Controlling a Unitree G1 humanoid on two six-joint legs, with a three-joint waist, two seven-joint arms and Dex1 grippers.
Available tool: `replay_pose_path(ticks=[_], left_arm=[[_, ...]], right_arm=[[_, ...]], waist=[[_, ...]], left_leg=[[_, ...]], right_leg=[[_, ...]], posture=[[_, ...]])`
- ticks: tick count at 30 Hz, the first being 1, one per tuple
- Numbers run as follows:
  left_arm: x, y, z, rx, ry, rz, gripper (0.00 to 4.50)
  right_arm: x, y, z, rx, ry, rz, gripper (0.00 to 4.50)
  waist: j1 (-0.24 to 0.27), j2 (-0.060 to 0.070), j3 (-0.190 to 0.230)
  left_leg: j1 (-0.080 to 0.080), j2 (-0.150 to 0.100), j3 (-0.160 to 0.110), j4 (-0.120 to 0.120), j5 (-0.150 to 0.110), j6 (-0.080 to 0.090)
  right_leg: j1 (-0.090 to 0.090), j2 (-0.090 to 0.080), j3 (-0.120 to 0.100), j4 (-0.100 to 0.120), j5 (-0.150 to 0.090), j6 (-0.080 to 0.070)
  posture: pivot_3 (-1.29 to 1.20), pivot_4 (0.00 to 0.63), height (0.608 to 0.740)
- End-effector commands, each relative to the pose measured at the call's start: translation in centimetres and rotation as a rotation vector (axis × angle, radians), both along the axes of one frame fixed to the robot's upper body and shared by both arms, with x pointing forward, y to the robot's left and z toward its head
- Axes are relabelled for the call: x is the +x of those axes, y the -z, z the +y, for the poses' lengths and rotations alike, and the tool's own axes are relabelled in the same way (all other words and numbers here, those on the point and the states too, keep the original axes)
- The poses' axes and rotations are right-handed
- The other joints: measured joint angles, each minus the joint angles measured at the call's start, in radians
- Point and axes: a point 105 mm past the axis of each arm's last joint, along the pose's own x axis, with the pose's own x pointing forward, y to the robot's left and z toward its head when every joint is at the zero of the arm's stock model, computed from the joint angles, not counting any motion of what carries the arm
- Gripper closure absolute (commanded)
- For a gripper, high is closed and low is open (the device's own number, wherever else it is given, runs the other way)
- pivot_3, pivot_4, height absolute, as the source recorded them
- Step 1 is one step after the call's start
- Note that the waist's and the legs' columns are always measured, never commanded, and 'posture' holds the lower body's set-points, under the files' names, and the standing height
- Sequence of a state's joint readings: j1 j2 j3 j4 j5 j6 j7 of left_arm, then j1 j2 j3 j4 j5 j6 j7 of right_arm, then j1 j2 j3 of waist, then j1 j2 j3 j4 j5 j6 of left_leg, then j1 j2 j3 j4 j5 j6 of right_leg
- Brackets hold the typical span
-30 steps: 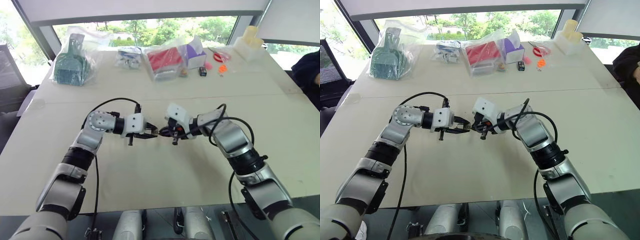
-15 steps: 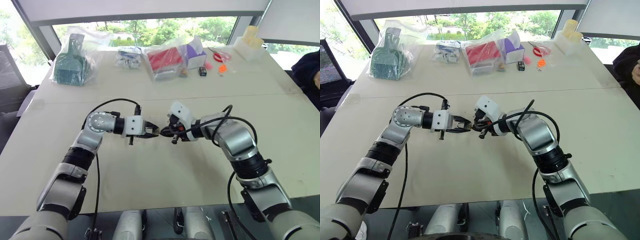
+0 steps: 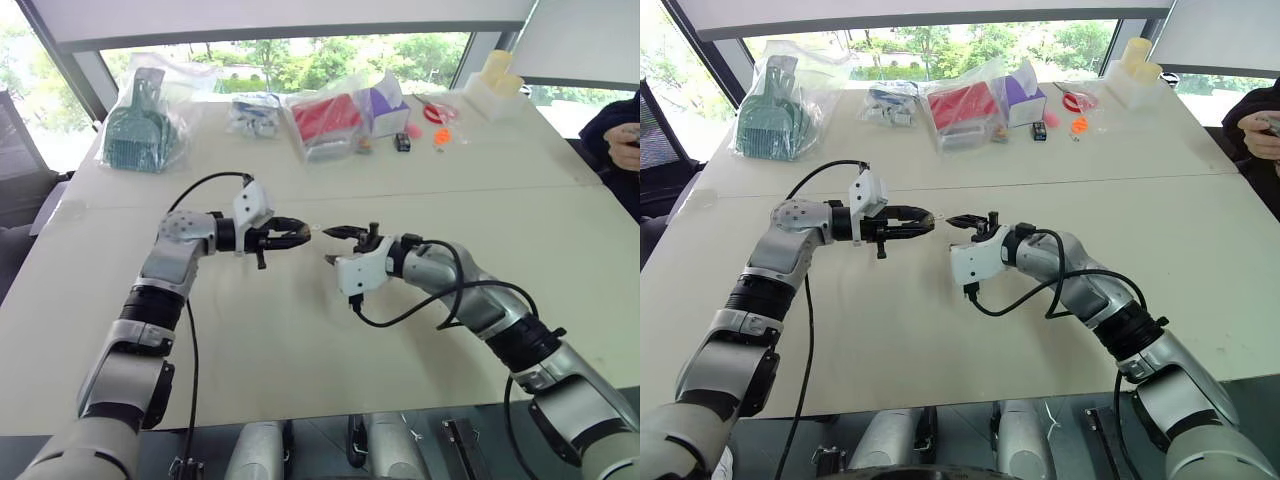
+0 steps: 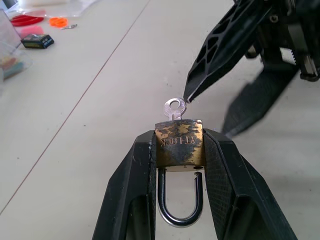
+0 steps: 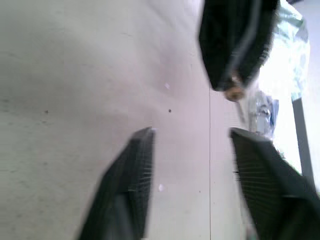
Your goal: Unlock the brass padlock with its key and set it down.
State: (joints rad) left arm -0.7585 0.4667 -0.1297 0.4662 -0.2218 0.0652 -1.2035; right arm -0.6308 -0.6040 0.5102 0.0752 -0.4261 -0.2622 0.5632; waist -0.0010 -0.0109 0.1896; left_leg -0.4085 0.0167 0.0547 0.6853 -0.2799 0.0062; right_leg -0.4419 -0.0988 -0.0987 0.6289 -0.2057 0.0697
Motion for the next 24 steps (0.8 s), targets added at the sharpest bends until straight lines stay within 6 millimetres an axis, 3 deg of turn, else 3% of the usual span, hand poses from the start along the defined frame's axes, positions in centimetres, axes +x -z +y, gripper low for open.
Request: replay_pose_path(ticks=[1, 10, 22, 24], left_arm=[[-0.2, -2.4, -0.2, -0.052, 0.021, -0.036, 3.74], [-1.8, -1.8, -0.7, 0.001, 0.105, 0.041, 3.74], [-0.9, -1.0, -0.3, 0.041, 0.056, 0.023, 3.74], [-0.8, -1.0, -0.4, 0.035, 0.052, 0.022, 3.74]], right_arm=[[0.3, -1.8, 0.3, 0.038, -0.018, -0.079, 0.05], [1.0, -4.0, 1.2, 0.084, -0.033, -0.223, 0.05], [-0.2, -4.4, 1.9, 0.102, -0.099, -0.259, 0.05], [-0.5, -4.1, 2.2, 0.100, -0.116, -0.255, 0.54]], waist=[[-0.003, 0.000, 0.000], [-0.010, 0.000, 0.000], [-0.010, 0.000, 0.000], [-0.009, 0.000, 0.000]], left_leg=[[0.000, 0.000, 0.000, 0.000, 0.000, 0.000], [0.000, 0.000, -0.001, 0.000, 0.000, 0.000], [0.000, 0.000, -0.001, 0.000, 0.000, 0.000], [0.000, 0.000, -0.001, 0.000, 0.000, 0.000]], right_leg=[[0.000, 0.000, 0.000, 0.000, 0.000, 0.000], [0.000, 0.000, 0.000, 0.000, 0.000, 0.000], [0.000, 0.000, 0.000, 0.000, 0.000, 0.000], [0.000, 0.000, 0.000, 0.000, 0.000, 0.000]], posture=[[0.00, 0.150, 0.740], [0.00, 0.150, 0.740], [0.00, 0.150, 0.740], [0.00, 0.150, 0.740]])
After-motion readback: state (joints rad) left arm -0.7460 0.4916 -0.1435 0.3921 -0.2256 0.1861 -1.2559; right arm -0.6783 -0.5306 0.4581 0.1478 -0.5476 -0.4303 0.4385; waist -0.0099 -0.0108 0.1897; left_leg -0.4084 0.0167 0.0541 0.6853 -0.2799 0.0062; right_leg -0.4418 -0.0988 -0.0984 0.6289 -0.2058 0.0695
